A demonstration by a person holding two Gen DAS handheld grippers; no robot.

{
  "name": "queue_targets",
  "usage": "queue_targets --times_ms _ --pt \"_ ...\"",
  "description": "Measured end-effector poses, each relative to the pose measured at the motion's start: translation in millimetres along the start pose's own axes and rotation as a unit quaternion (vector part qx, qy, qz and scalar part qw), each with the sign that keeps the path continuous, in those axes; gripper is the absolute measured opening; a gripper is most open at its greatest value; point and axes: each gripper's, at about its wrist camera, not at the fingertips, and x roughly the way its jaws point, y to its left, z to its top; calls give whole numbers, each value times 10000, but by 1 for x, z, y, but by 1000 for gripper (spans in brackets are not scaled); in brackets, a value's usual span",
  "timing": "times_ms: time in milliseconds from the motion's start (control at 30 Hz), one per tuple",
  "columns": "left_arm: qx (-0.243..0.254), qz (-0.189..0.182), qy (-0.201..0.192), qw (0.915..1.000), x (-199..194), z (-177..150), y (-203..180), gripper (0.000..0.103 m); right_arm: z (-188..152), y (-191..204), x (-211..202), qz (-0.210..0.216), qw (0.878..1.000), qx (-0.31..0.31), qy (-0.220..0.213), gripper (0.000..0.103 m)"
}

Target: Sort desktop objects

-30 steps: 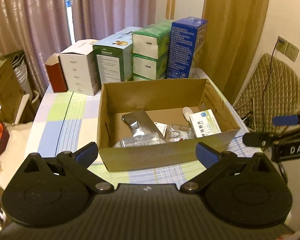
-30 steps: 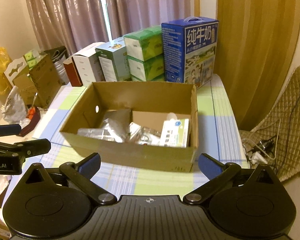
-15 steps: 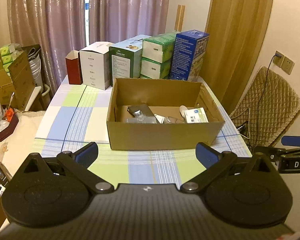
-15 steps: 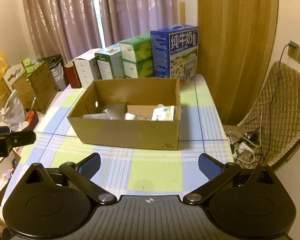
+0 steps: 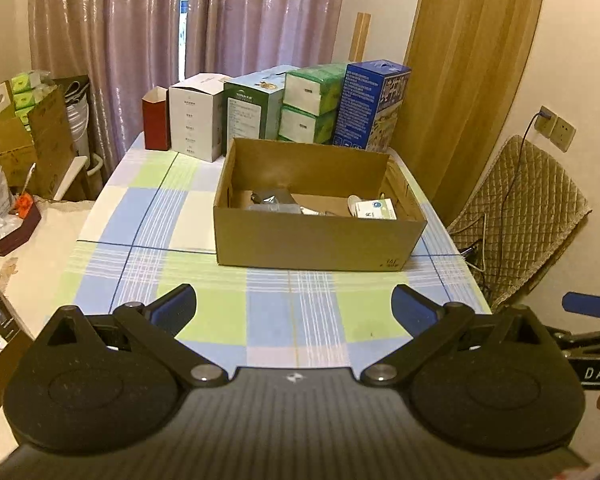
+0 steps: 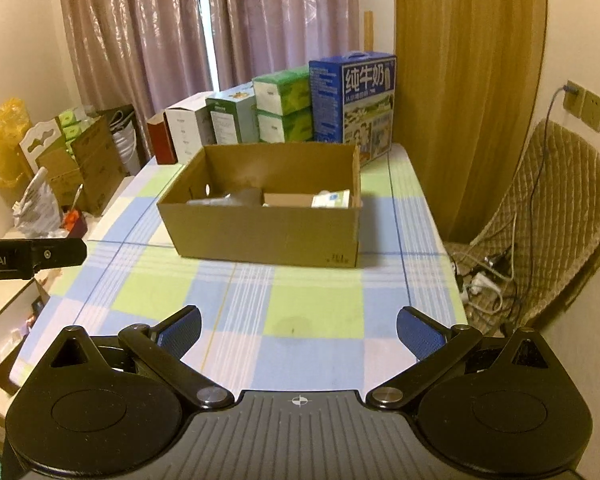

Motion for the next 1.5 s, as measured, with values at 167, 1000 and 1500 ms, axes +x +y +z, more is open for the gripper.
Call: queue_targets --times_ms 167,1000,1500 --pt "-39 98 24 9999 -14 -15 -2 102 -14 -3 -9 -38 10000 49 43 101" --pt "-82 242 186 9995 -26 -42 -7 102 -24 -2 -21 -1 9998 177 7 101" --pt "-36 174 181 9997 -27 -41 -12 102 -27 -1 -23 -89 9998 200 2 101"
